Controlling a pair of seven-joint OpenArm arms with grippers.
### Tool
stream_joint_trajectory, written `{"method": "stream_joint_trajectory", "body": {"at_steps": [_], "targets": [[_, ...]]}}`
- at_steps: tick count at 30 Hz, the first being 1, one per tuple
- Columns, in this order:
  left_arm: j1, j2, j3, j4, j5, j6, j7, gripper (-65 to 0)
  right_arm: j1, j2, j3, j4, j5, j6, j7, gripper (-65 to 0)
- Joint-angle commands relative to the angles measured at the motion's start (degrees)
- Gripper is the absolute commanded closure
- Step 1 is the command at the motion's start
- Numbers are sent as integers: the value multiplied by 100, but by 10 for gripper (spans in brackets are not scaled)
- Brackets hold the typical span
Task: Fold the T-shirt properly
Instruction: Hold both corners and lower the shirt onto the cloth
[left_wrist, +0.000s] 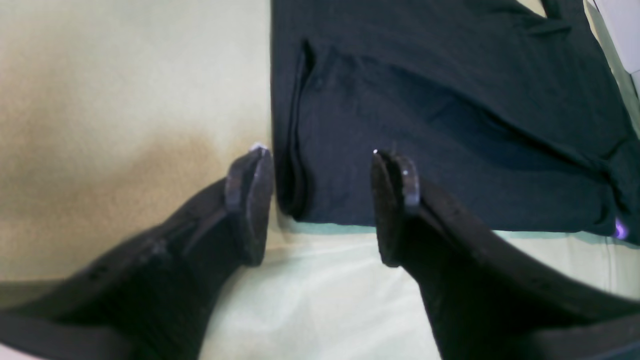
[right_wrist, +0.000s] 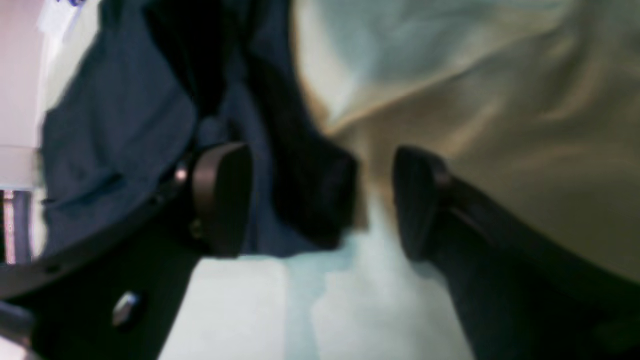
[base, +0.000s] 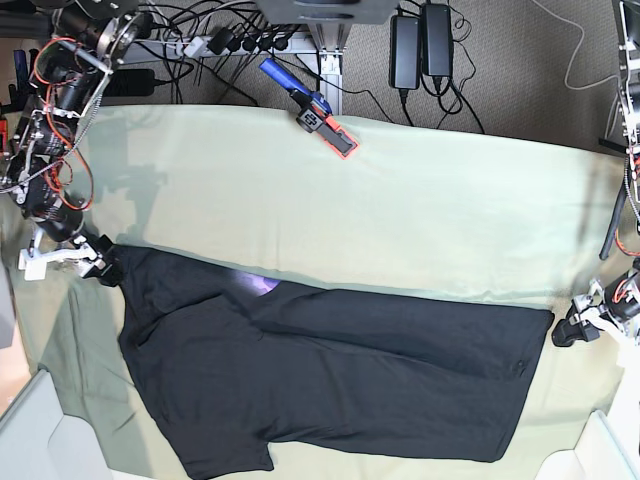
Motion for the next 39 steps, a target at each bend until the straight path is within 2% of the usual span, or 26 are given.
{"method": "stream_joint_trajectory", "body": {"at_steps": [1, 8, 14, 17, 18, 19, 23, 26, 32, 39], "targets": [[-168, -107, -33, 101, -131, -71, -101, -355, 79, -61, -31, 66, 35, 472, -87, -443], [-168, -87, -33, 101, -286, -71, 7, -355, 79, -444, -63, 66, 50, 472, -66, -442], [-155, -92, -33, 101, -310, -71, 26, -355, 81, -476, -63, 94, 136, 472, -2, -441], [-118, -81, -33, 101, -529, -71, 81, -355, 79, -474, -61, 133, 133, 472, 42, -440], [-94, -76, -33, 101, -697, -71, 181, -355, 81, -474, -61, 160, 136, 472, 42, -429], [-74, -59, -33, 101, -907, -71, 328, -355, 79, -474, -61, 201, 136, 472, 42, -386], [-11, 72, -35, 98, -1073, -71, 492, -355, 76, -474, -61, 435, 136, 470, 39, -140], [4, 203, -44, 90, -970, -71, 444, -355, 79, -474, -63, 568, 133, 472, 42, -3], [4, 463, -433, 76, 2, -71, -87, -355, 74, -474, -61, 584, 15, 472, 42, 0], [4, 505, -817, 50, 920, 476, -461, -355, 74, -474, -63, 584, 7, 472, 42, 0]]}}
